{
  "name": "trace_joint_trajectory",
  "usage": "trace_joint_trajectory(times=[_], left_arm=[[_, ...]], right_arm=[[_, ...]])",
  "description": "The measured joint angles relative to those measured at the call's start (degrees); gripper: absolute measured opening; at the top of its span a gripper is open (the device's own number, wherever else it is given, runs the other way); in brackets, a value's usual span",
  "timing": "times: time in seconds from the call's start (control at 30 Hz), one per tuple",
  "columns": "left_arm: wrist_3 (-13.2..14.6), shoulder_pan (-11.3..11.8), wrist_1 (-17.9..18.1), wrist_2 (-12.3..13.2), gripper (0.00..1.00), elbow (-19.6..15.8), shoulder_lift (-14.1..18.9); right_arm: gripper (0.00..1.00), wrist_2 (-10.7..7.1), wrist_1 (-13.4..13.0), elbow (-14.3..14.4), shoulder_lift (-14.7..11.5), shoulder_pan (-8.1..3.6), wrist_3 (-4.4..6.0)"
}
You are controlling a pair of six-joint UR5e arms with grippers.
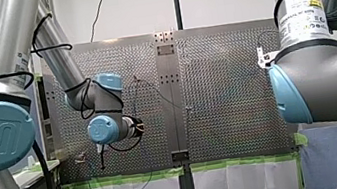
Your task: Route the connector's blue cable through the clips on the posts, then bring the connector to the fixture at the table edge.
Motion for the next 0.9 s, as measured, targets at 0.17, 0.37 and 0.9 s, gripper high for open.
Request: trace_joint_trajectory(times=[0.17, 0.37, 0.9], left_arm=[[0.0, 0.0, -0.1, 0.0, 0.99, 0.1, 0.0], [0.0, 0.0, -0.1, 0.0, 0.99, 0.2, 0.0], [0.0, 0.0, -0.7, 0.0, 0.99, 0.4, 0.0]], right_arm=[[0.0, 0.0, 0.3, -0.5, 0.1, -0.01, 0.13], [0.0, 0.0, 1.1, -1.5, 0.2, 0.23, 0.17], [0.0, -0.01, 1.2, -2.0, 0.6, 0.23, 0.36]])
